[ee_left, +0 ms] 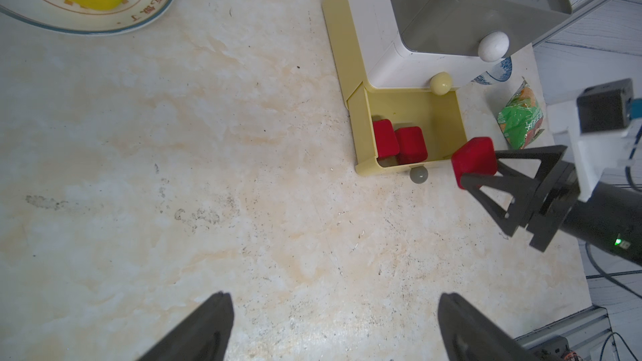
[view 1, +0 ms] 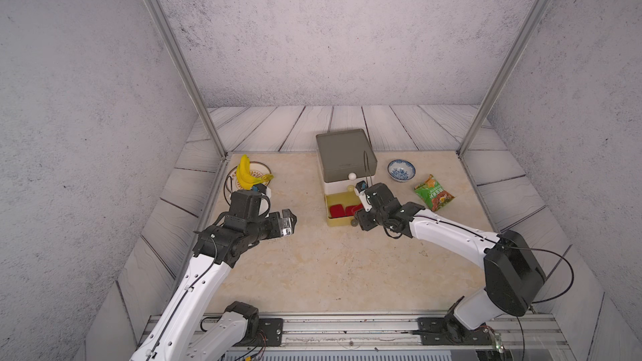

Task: Place the brooch boxes into the drawer by color
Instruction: Place the brooch box in the drawer.

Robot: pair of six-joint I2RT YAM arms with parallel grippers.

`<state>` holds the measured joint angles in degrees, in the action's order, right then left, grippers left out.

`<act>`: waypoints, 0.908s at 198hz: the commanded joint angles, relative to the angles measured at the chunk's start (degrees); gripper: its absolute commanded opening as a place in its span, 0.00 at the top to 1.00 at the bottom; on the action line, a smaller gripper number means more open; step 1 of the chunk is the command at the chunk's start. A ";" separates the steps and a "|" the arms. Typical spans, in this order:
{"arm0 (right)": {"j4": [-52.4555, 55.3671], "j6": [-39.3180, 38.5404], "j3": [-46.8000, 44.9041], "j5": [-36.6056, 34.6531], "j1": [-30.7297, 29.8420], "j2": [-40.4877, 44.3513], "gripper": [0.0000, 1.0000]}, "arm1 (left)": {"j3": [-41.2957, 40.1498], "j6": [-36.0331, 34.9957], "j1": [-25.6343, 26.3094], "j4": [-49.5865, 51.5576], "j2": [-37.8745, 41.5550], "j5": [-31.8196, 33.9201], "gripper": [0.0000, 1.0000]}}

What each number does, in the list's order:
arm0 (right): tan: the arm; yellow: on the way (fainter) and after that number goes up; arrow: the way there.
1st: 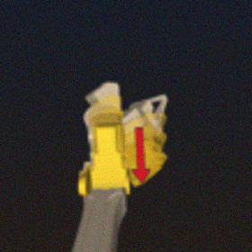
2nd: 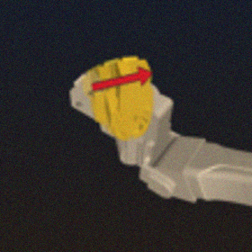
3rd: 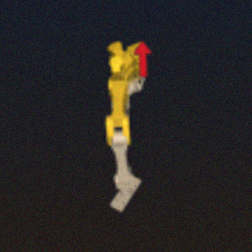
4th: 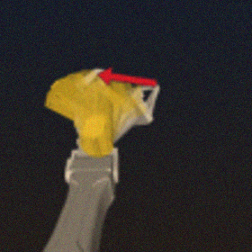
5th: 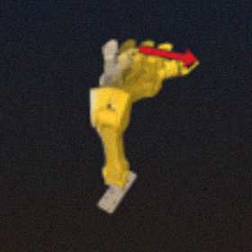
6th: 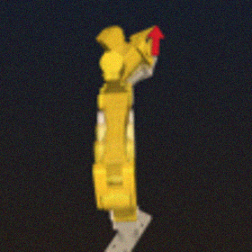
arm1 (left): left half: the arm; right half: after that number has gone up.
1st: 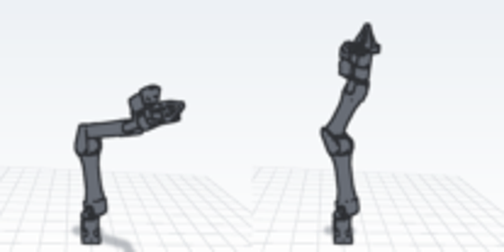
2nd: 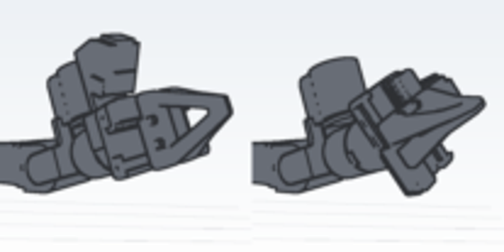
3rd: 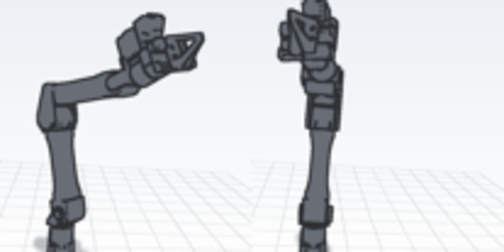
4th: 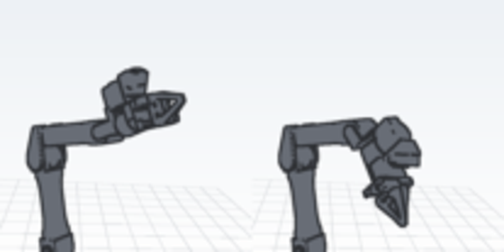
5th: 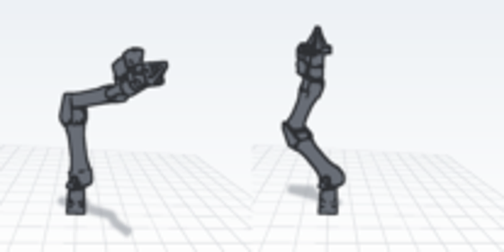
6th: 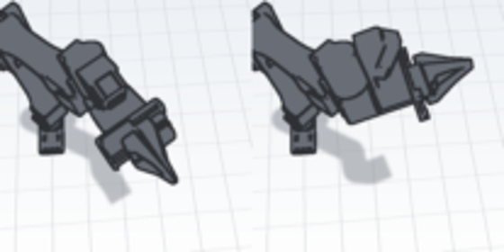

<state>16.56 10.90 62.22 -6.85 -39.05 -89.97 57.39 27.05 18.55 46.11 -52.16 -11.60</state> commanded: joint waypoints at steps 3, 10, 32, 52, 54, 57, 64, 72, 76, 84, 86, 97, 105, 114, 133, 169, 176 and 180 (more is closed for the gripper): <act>-0.04 3.32 2.93 -2.54 1.65 -2.75 0.55 | 1.46 -0.50 0.35 0.04 -0.01 0.43 0.02; 0.26 3.51 3.92 -3.00 2.15 -3.71 0.55 | 1.50 -0.61 0.38 0.09 0.00 0.48 0.02; 0.21 3.36 6.26 -3.73 3.38 -6.65 0.55 | 1.53 -0.65 0.36 0.04 -0.13 0.41 0.02; -0.81 3.17 7.19 -3.61 4.02 -8.90 0.55 | 1.47 -0.75 0.36 0.17 -0.05 0.56 0.02; -1.00 3.19 7.25 -3.61 4.10 -9.12 0.55 | 1.45 -0.74 0.35 0.18 -0.09 0.57 0.02; -1.25 3.18 7.30 -3.61 4.21 -9.42 0.55 | 1.36 -0.79 0.35 0.21 -0.03 0.67 0.02; -1.77 3.21 7.39 -3.65 4.39 -10.03 0.55 | 1.28 -0.84 0.37 0.19 0.01 0.69 0.02; -2.33 3.25 7.57 -3.86 4.50 -10.75 0.55 | 1.24 -0.86 0.35 0.25 -0.02 0.73 0.02; -2.61 3.34 7.64 -3.88 4.63 -11.10 0.55 | 1.19 -0.91 0.35 0.29 -0.04 0.78 0.02; -3.19 3.40 7.73 -3.86 4.82 -11.73 0.55 | 1.15 -0.94 0.37 0.36 -0.04 0.78 0.02; -3.31 3.47 7.81 -3.87 4.85 -11.89 0.55 | 1.19 -0.94 0.36 0.38 -0.04 0.78 0.02; -4.06 3.60 8.05 -3.89 4.97 -12.69 0.53 | 1.15 -1.03 0.35 0.43 -0.02 0.83 0.02; -4.66 3.74 8.10 -3.87 5.16 -13.29 0.51 | 1.18 -1.12 0.35 0.43 0.03 0.93 0.02; -5.24 3.86 8.32 -3.87 5.25 -13.93 0.49 | 1.17 -1.10 0.34 0.45 -0.04 1.00 0.02; -6.43 3.98 8.62 -4.00 5.34 -15.05 0.42 | 1.07 -1.21 0.35 0.46 -0.05 1.04 0.02; -7.16 3.64 9.19 -5.44 5.38 -15.19 0.26 | 0.89 -1.37 0.39 0.55 -0.03 1.27 0.02; -7.15 3.45 9.24 -5.62 5.37 -14.81 0.25 | 0.89 -1.32 0.35 0.65 0.00 1.25 0.02; -7.15 3.35 9.17 -5.75 5.36 -14.50 0.24 | 0.89 -1.30 0.35 0.65 0.01 1.25 0.02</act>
<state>10.48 14.41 69.93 -10.57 -33.89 -105.45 57.39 26.76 18.55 46.13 -52.18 -11.05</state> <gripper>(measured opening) 0.743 0.982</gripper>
